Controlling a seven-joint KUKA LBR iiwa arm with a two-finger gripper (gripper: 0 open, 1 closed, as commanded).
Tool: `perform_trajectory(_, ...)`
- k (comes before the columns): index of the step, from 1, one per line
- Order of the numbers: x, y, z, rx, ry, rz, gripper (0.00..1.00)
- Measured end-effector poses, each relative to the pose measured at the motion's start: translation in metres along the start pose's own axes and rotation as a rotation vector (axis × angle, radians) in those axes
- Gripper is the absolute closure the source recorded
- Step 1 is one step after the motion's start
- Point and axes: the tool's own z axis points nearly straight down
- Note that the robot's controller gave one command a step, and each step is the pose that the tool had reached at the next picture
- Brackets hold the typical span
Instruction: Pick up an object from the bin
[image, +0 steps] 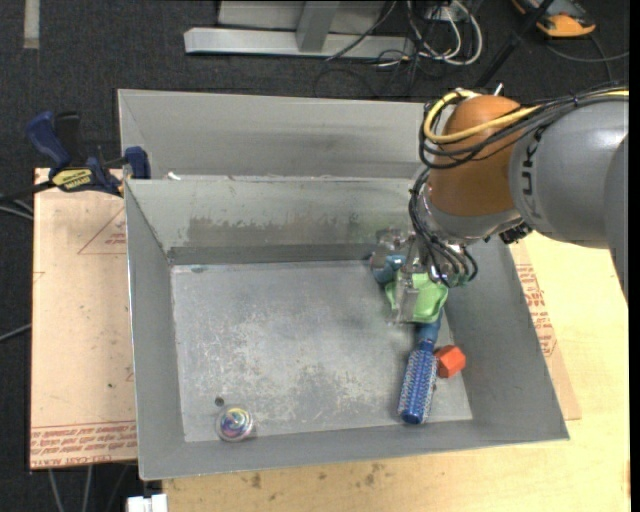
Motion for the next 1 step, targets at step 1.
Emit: perform_trajectory(1,0.0023,-0.0769,0.0440,-0.003,-0.014,-0.181,0.00)
